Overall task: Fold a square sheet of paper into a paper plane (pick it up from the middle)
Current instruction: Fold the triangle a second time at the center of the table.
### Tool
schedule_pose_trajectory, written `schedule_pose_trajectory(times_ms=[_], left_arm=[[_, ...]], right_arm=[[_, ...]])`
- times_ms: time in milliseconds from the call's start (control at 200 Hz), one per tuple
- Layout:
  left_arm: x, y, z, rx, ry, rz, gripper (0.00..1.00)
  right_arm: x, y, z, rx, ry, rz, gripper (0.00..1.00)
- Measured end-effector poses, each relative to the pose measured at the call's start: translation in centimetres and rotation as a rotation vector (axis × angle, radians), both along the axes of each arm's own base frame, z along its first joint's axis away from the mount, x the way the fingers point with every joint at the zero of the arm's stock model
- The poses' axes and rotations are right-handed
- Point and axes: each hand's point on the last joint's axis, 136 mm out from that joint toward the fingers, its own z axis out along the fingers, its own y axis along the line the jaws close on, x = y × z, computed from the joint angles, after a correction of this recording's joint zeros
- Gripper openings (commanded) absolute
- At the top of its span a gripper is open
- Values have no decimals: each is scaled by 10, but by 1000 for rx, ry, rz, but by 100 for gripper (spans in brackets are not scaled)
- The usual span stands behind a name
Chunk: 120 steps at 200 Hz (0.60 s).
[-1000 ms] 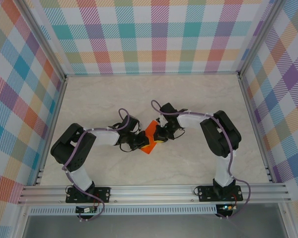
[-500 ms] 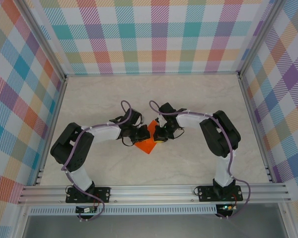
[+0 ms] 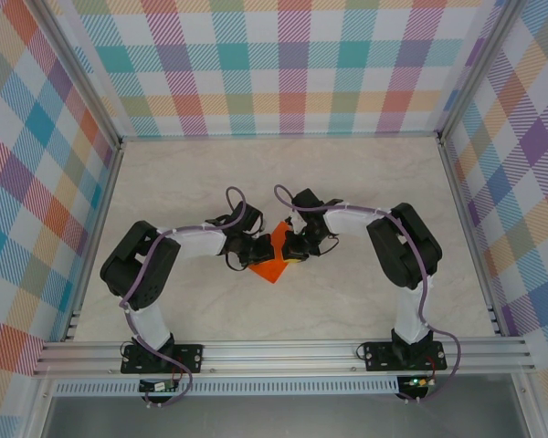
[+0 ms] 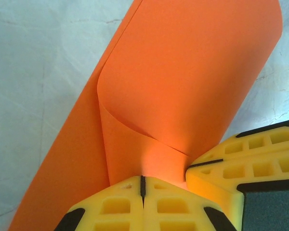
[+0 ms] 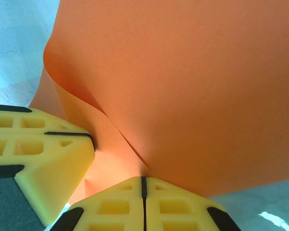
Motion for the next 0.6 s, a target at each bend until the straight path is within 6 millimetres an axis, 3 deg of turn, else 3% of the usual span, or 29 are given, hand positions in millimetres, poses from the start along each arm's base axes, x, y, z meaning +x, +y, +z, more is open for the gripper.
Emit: schedule_pose_trajectory(times_ms=[600], left_arm=[[31,15,0,43,-32,19,3]], right_arm=[[0,-2,-1,-11,-36,52,6]])
